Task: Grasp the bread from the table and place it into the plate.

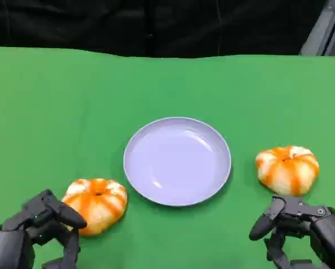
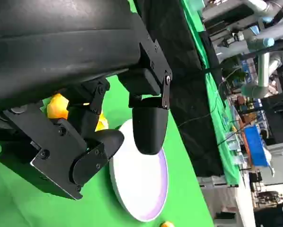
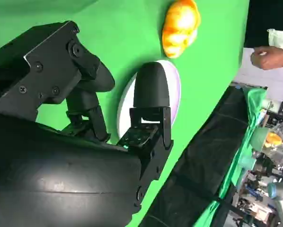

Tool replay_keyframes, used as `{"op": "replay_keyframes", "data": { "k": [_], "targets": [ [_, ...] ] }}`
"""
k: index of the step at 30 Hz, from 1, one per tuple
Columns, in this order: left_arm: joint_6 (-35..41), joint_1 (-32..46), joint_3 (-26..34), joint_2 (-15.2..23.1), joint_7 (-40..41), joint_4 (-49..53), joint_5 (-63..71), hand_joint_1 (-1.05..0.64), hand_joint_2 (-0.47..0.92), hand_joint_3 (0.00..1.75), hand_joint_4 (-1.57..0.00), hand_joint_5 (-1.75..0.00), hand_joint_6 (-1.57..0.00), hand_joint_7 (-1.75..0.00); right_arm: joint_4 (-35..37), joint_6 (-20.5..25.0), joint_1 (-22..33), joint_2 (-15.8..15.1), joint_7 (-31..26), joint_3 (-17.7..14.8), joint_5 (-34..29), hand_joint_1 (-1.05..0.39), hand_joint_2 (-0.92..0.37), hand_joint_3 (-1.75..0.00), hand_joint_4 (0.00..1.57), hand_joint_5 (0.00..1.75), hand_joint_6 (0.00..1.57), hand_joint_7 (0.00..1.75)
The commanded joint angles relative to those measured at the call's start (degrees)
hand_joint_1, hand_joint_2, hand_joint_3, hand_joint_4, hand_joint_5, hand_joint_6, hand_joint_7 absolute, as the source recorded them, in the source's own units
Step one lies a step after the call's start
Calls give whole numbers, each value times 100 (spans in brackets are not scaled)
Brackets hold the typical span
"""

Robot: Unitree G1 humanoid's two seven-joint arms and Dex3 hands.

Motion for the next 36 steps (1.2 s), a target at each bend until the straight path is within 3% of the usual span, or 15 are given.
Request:
{"op": "replay_keyframes", "data": {
  "k": [1, 8, 11, 13, 18, 19, 22, 28, 31, 36],
  "targets": [
    [62, -23, 67, 75, 24, -47, -53, -3, 45, 128, -77, -170, -76, -145, -71, 14, -9, -37, -17, -1, -11, 9, -39, -127, 79, 154, 76, 128],
    [-41, -72, 91, 120, -8, 46, -58, -1, 45, 127, -77, -169, -76, -144, -57, -20, -25, -31, -38, 21, -80, 9, -38, -127, 80, 151, 76, 127],
    [-364, -122, 101, 174, -11, 228, 4, -4, 48, 119, -78, -157, -77, -131, -58, -39, -25, -23, -44, 40, -122, 8, -38, -128, 80, 151, 76, 127],
    [-513, -143, 93, 170, -24, 321, -40, -8, 54, 101, -75, -135, -77, -107, -80, -19, -19, -21, -59, 57, -167, 7, -38, -127, 81, 151, 77, 126],
    [-744, -151, 87, 232, 125, 425, 372, -16, 67, 66, -70, -103, -75, -58, -47, -91, -23, -1, -90, 93, -201, 7, -38, -125, 82, 150, 77, 125],
    [-763, -151, 88, 240, 139, 429, 435, -19, 74, 51, -69, -94, -76, -43, -38, -104, -27, 3, -97, 100, -211, 7, -39, -125, 82, 150, 77, 125],
    [-768, -146, 65, 278, 177, 392, 657, -28, 88, 22, -64, -80, -75, -18, -73, -67, -23, -3, -110, 120, -275, 6, -39, -124, 82, 149, 78, 124],
    [-472, -134, -4, 474, 236, 215, 1382, -40, 92, 9, -44, -60, -58, -2, -117, -54, -3, 6, -154, 157, -360, 4, -39, -122, 84, 146, 79, 122],
    [-249, -152, -55, 530, 263, 97, 1715, -41, 92, 6, -37, -55, -52, 0, -128, -32, 5, 8, -157, 173, -363, 5, -40, -121, 84, 146, 79, 122],
    [212, -273, -187, 754, 369, -153, 2740, -57, 92, 5, -26, -49, -38, 0, -78, -33, -31, 48, -158, 183, -323, 6, -40, -121, 84, 147, 80, 122]
  ]
}}
